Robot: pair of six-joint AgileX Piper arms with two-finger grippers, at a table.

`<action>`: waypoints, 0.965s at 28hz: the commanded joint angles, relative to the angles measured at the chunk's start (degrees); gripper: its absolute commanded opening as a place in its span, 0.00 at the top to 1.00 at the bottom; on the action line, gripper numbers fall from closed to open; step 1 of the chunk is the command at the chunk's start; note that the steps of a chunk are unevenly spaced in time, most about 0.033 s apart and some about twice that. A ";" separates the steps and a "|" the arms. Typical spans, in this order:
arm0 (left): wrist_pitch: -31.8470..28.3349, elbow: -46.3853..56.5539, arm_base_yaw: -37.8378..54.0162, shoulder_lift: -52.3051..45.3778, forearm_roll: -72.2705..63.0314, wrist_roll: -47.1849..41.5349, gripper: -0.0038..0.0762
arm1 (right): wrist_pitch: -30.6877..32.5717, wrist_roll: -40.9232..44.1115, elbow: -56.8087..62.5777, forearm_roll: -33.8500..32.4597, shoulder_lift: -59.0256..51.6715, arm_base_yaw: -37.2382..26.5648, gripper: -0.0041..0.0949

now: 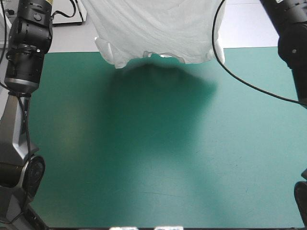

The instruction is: Fold the cloth

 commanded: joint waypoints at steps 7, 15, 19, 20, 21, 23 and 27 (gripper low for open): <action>36.09 0.47 -0.09 6.06 -21.71 6.44 0.96 | 16.98 8.39 4.38 0.34 8.36 -5.55 0.98; 44.11 14.90 -0.09 3.71 -39.65 25.94 0.96 | 20.91 7.73 22.69 3.16 3.60 -5.90 0.98; 44.74 26.80 -0.09 -1.72 -46.29 32.92 0.96 | 20.91 6.12 35.11 4.97 -1.90 -5.90 0.98; 44.03 30.45 -0.09 -3.67 -47.21 33.69 0.96 | 20.91 6.12 38.22 5.32 -3.60 -5.90 0.98; 43.11 34.26 -0.09 -5.80 -47.80 33.69 0.96 | 20.91 6.12 40.67 5.47 -5.46 -5.90 0.98; 40.91 41.05 -0.09 -9.74 -48.71 34.10 0.96 | 21.03 6.12 46.55 6.07 -9.15 -5.90 0.98; 37.60 53.77 -0.09 -18.00 -51.04 34.28 0.96 | 21.97 5.76 55.05 8.80 -15.06 -5.90 0.98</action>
